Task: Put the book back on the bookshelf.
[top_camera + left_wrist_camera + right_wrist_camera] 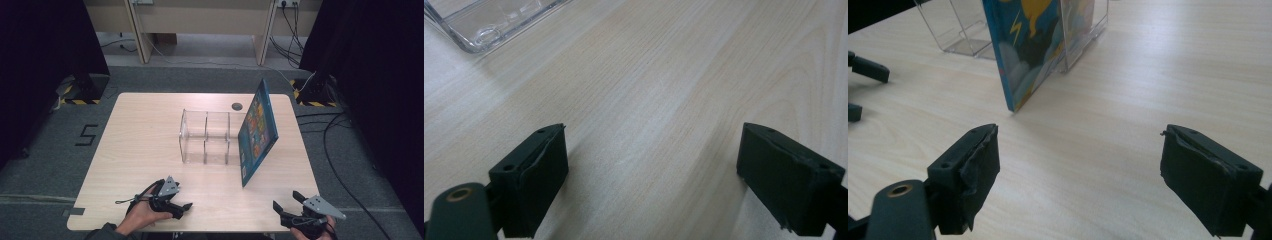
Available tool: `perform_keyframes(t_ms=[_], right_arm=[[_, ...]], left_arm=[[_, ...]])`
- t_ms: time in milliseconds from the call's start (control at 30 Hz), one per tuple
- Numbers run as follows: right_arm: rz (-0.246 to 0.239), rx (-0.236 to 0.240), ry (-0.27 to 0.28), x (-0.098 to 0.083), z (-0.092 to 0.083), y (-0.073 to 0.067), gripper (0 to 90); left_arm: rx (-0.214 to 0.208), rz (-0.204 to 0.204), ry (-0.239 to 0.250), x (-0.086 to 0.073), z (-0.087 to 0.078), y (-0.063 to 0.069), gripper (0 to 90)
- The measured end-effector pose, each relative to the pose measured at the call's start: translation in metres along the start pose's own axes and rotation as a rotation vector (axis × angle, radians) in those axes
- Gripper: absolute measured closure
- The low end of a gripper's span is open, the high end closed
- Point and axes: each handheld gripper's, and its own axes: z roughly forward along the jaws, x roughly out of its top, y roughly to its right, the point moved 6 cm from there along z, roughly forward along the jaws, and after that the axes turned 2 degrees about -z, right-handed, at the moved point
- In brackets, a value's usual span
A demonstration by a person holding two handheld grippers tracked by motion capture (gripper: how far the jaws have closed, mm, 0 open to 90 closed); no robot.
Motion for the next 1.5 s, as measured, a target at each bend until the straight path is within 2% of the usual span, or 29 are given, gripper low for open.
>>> perform_keyframes(t_ms=[333,533,667,767,900,1100,1167,1367,1433,1500], right_arm=[[-0.02,0.0,-0.05,-0.01,-0.002,-0.003,16.6],[-0.019,0.024,-0.107,-0.019,0.0,-0.006,16.3],[-0.037,0.036,-0.154,-0.026,0.0,-0.009,16.3],[-0.044,0.038,-0.165,-0.029,-0.002,-0.01,16.2],[-0.035,0.028,-0.186,-0.034,-0.005,-0.008,16.2],[-0.06,0.007,-0.214,-0.039,-0.01,-0.008,16.5],[-0.054,0.004,-0.225,-0.041,-0.011,-0.008,16.5],[-0.057,0.0,-0.296,-0.051,-0.012,-0.008,16.2],[-0.074,-0.008,-0.298,-0.053,-0.012,-0.007,16.5],[-0.071,-0.016,-0.298,-0.054,-0.014,-0.007,16.5]], left_arm=[[-0.001,0.002,-0.001,0.0,0.0,0.0,12.0],[-0.003,0.003,0.0,0.0,0.0,0.0,12.0],[-0.003,0.003,0.001,-0.001,-0.001,0.001,12.0],[-0.005,0.004,0.0,-0.001,-0.001,0.001,12.0],[-0.005,0.004,0.001,-0.001,-0.001,0.001,11.9],[-0.004,0.006,-0.001,-0.001,-0.001,0.001,11.7],[-0.006,0.006,-0.002,-0.001,-0.001,0.001,11.6],[-0.008,0.007,-0.001,-0.001,-0.001,0.001,11.5],[-0.008,0.007,-0.002,-0.001,-0.001,0.001,11.5],[-0.007,0.007,-0.001,-0.001,-0.001,0.001,11.5]])
